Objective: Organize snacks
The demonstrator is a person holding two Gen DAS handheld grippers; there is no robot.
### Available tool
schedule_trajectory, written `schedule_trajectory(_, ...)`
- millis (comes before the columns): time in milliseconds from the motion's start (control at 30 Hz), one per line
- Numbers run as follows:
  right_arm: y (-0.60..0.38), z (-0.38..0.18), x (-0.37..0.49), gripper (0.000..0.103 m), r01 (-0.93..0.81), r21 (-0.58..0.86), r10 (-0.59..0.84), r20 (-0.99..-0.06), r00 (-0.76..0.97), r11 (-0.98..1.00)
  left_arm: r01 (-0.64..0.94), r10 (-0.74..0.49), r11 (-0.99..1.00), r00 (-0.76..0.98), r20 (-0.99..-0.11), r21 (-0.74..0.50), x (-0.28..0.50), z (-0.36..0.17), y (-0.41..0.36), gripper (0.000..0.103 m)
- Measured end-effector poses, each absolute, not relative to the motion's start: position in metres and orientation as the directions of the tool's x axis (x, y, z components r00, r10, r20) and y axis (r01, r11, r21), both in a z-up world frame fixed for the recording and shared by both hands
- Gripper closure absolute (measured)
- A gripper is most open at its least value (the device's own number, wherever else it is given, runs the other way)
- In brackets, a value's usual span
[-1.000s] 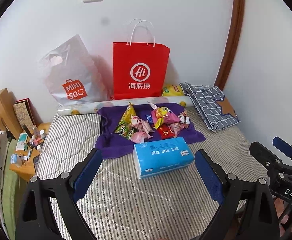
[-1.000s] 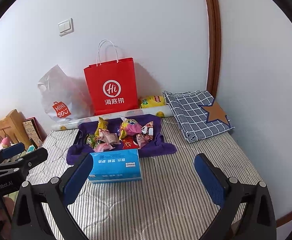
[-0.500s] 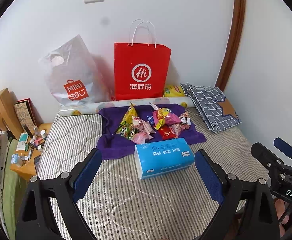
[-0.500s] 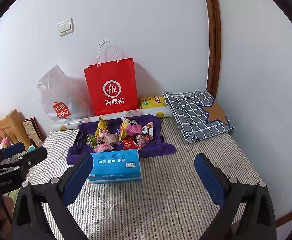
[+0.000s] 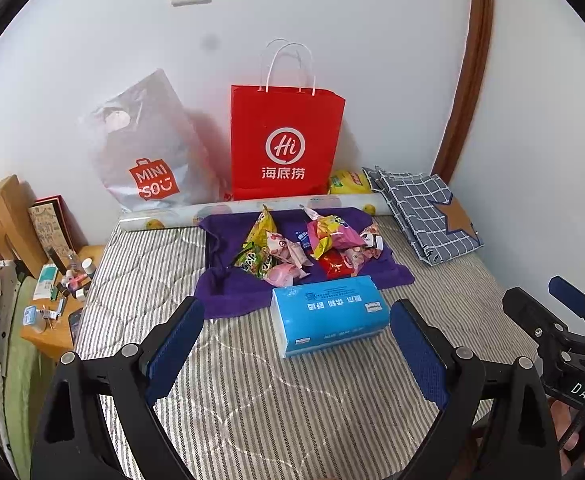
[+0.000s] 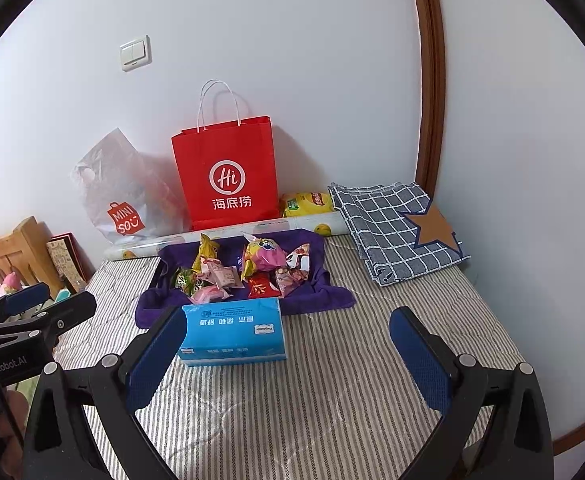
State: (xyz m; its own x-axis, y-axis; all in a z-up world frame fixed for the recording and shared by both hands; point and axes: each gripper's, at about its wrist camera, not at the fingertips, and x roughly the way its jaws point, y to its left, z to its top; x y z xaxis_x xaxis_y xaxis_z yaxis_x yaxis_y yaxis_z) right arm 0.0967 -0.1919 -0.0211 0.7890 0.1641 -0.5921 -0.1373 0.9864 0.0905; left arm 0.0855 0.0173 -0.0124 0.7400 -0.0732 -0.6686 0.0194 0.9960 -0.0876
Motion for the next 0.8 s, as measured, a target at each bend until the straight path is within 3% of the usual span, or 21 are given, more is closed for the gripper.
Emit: schedule_trajectory(800, -0.1869, -0.0161, 0.0928, 0.0, -0.146, 0.087, 0.169, -0.587, 0.792, 0.985, 0.015, -0.073, 0.996, 0.741, -0.668, -0.092, 0.0822, -0.0104, 0.0203, 0.009)
